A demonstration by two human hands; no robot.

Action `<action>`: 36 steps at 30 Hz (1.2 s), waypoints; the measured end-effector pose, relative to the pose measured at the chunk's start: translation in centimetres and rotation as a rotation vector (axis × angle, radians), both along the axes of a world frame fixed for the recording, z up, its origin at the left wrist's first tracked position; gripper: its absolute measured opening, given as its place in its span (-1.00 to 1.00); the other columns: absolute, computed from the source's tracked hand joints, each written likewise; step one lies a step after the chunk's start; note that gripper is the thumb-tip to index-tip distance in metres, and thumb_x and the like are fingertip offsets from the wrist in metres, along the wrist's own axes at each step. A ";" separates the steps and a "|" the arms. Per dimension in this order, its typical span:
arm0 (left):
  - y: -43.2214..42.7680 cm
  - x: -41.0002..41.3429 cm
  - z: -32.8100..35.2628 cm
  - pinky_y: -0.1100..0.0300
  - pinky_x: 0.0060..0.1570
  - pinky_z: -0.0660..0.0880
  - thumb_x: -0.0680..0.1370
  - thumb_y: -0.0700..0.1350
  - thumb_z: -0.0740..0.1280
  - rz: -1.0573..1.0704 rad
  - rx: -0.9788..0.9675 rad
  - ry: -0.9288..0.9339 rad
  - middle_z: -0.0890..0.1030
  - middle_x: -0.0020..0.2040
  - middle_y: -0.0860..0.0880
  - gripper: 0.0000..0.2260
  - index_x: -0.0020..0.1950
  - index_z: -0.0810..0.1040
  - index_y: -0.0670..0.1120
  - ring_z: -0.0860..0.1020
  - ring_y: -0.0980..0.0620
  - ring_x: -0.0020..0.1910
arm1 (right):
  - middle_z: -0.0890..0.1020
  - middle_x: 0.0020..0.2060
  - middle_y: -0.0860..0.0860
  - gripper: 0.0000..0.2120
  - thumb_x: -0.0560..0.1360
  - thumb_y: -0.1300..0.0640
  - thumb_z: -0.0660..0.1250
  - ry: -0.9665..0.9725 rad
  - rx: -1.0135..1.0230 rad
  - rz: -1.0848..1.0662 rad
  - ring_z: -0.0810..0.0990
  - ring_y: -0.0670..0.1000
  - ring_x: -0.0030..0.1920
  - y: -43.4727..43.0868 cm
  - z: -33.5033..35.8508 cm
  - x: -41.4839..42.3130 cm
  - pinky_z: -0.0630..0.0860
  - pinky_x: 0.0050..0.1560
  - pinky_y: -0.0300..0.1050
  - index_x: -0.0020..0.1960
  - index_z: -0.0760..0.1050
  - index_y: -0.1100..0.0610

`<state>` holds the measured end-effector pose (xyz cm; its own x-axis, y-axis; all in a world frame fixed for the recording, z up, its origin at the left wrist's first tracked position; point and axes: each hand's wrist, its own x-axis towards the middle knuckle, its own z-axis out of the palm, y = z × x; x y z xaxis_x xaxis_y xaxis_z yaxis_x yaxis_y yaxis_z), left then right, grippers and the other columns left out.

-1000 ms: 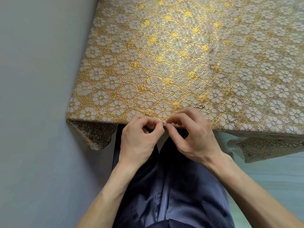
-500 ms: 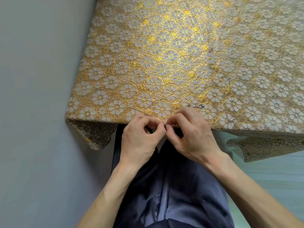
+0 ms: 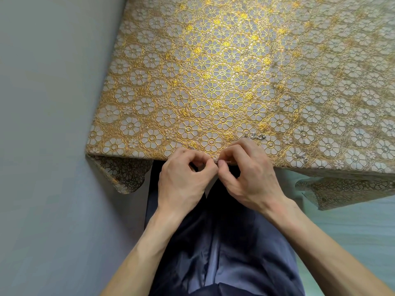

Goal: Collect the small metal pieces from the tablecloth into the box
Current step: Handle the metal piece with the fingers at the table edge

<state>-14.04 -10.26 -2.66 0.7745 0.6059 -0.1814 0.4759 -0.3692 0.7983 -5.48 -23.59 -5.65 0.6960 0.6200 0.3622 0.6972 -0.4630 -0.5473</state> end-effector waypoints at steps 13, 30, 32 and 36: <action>0.9 -0.3 -0.1 0.47 -0.11 0.39 0.48 -0.03 0.48 -0.025 -0.014 -0.031 0.62 -0.17 0.10 -0.90 -0.23 0.65 0.10 0.55 0.23 -0.11 | 0.61 -0.04 0.05 -0.77 0.50 -0.02 0.43 0.009 -0.018 0.032 0.57 0.11 -0.04 -0.1 0.3 0.3 0.52 -0.01 0.07 0.07 0.67 0.09; 0.6 -0.1 -0.2 0.46 -0.09 0.39 0.44 0.07 0.42 -0.013 0.026 -0.040 0.60 -0.18 0.12 -0.90 -0.28 0.59 0.17 0.55 0.25 -0.10 | 0.61 -0.10 0.05 -0.86 0.51 0.09 0.38 0.015 0.012 0.036 0.59 0.12 -0.04 -0.3 0.4 0.5 0.51 0.01 0.04 -0.10 0.61 0.17; 0.6 -0.1 -0.2 0.43 -0.08 0.40 0.45 0.06 0.44 -0.011 0.031 -0.033 0.60 -0.18 0.13 -0.90 -0.26 0.61 0.16 0.55 0.24 -0.11 | 0.61 -0.10 0.04 -0.87 0.50 0.10 0.38 0.031 0.021 0.036 0.59 0.11 -0.04 -0.3 0.4 0.5 0.50 0.02 0.02 -0.11 0.61 0.17; 0.5 -0.2 -0.5 0.20 -0.04 0.51 0.46 0.11 0.44 -0.026 0.044 -0.039 0.60 -0.15 0.13 -0.89 -0.22 0.64 0.13 0.57 0.20 -0.17 | 0.60 -0.11 0.04 -0.88 0.50 0.13 0.38 0.060 0.035 0.036 0.57 0.09 -0.05 -0.4 0.3 0.6 0.53 -0.01 0.03 -0.10 0.60 0.18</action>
